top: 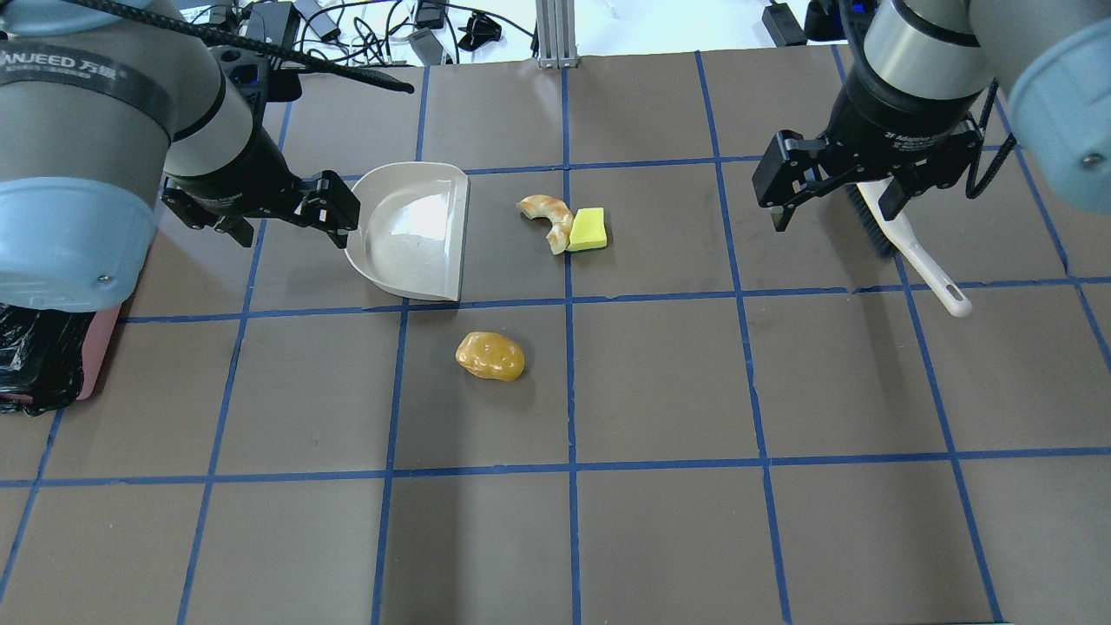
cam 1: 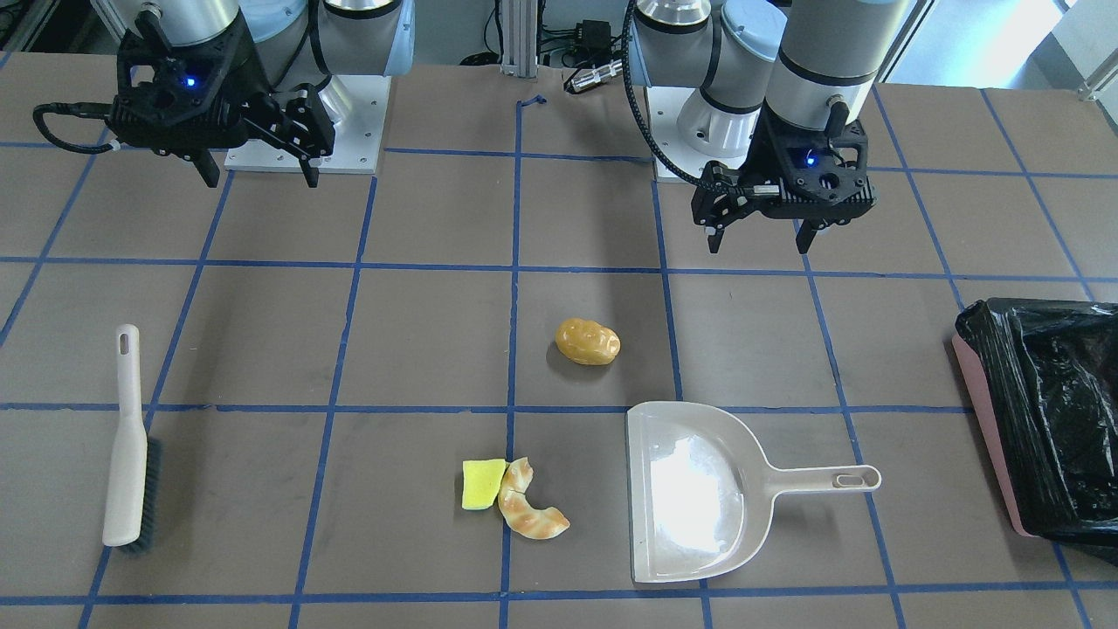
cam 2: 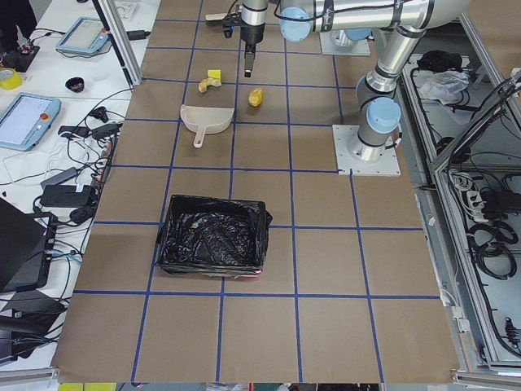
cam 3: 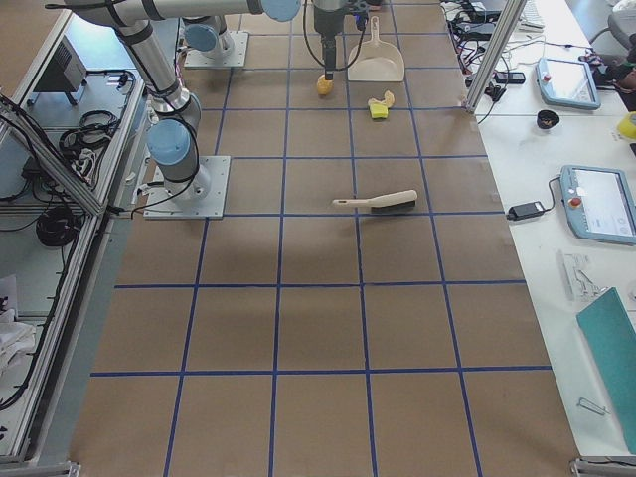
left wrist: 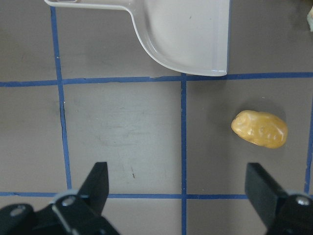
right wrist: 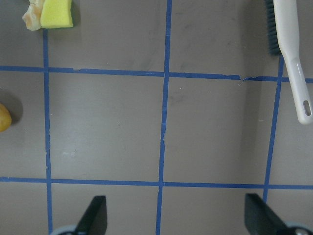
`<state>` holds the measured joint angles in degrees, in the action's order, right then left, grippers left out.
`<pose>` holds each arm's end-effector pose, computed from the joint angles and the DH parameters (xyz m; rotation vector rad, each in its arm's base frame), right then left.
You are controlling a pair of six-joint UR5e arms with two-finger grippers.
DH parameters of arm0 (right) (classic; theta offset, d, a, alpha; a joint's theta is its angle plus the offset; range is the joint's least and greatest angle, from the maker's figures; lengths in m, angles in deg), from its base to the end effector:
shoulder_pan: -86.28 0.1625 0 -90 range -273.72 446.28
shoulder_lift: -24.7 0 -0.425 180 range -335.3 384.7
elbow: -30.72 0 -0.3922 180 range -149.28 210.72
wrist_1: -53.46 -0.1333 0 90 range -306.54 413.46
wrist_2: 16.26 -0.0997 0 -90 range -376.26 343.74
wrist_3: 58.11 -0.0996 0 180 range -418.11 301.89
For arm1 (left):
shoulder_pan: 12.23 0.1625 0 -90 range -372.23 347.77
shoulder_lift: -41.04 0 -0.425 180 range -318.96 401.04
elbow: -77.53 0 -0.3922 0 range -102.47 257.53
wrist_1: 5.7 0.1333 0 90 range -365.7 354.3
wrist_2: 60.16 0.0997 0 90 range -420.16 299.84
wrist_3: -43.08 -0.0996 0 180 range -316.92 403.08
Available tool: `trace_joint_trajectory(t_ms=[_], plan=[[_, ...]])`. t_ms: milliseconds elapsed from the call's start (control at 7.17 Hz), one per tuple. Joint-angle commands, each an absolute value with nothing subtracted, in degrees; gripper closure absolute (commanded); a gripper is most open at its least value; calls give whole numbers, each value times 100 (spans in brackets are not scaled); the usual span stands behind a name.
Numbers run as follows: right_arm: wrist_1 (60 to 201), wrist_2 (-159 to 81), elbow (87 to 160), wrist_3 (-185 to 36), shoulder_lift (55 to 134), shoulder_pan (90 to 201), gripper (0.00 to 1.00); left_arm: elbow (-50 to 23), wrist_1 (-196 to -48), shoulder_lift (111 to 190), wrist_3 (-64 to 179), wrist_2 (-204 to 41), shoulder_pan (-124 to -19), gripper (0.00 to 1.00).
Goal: Sweep and dump trash into bin
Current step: 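Hold the white dustpan with the left gripper while the right gripper moves toward the brush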
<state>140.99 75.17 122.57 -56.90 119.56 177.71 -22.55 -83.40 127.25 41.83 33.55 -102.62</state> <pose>0.1422 -0.4529 0.5079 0.0716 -3.1158 0.0148 -0.1301 -0.4704 0.4552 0.0387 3.0717 -0.1605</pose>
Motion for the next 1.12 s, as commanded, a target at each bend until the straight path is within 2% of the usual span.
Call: trace_joint_trajectory(t_ms=[0,697,976], plan=[[14108,7515,12265,-5688,11962,17769,0,-2249,-8340,12718,4220,3362,-10258,0],[14222,7532,12265,-5338,11831,17760,0,-2240,-8366,12691,4264,3362,-10065,0],[14249,7497,12265,-4978,11602,17437,0,-2197,-8366,12691,4273,3353,-10056,0]])
